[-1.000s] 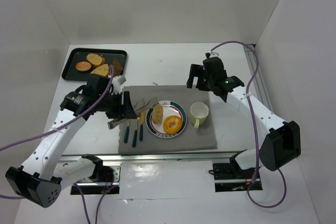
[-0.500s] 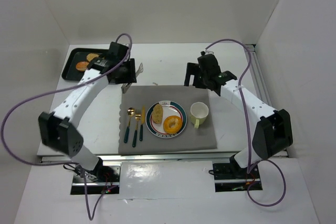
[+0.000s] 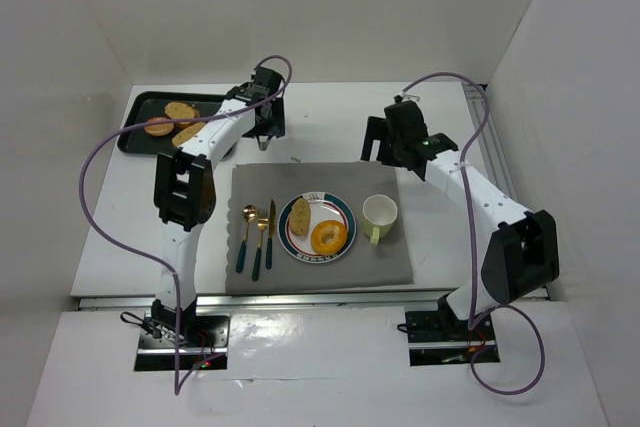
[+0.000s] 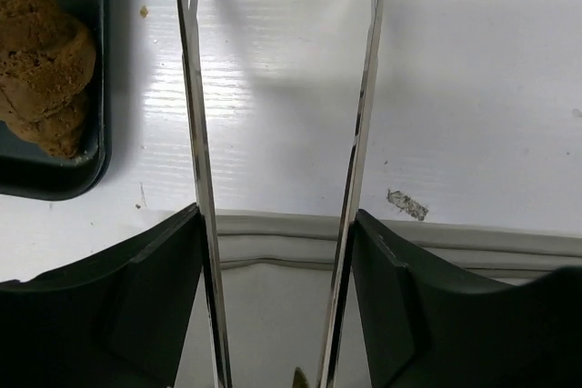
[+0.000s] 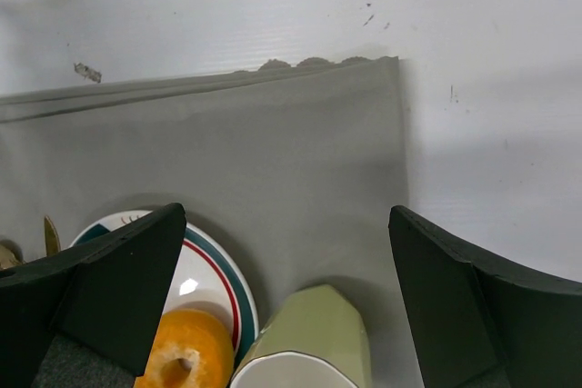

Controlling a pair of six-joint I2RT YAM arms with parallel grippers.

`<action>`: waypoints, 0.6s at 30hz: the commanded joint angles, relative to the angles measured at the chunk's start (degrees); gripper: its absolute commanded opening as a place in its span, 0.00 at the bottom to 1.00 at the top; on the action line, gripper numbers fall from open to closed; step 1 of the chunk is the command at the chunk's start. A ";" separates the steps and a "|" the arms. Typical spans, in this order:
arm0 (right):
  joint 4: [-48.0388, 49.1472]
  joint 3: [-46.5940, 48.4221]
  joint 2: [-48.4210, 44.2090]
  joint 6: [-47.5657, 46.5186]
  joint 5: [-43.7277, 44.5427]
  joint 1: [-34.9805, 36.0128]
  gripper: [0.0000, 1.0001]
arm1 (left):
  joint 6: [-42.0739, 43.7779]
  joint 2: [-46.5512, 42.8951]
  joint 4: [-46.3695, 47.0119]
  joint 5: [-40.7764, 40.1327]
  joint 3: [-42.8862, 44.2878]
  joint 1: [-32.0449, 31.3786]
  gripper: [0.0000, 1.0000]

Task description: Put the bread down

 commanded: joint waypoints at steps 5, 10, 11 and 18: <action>-2.82 3.27 0.13 -0.28 3.21 -1.85 1.00 | 3.96 -1.79 -1.96 0.82 4.59 0.92 0.87; -5.45 5.30 1.71 -2.30 7.86 -2.38 1.00 | 4.58 -4.78 -4.86 0.57 8.19 0.92 0.99; -5.46 5.30 1.72 -2.91 8.57 -2.38 1.00 | 4.58 -6.36 -5.47 0.56 8.20 0.92 0.99; -4.84 5.30 1.19 -3.44 10.42 -2.90 1.00 | 3.27 -12.61 -7.58 5.83 5.39 0.92 0.99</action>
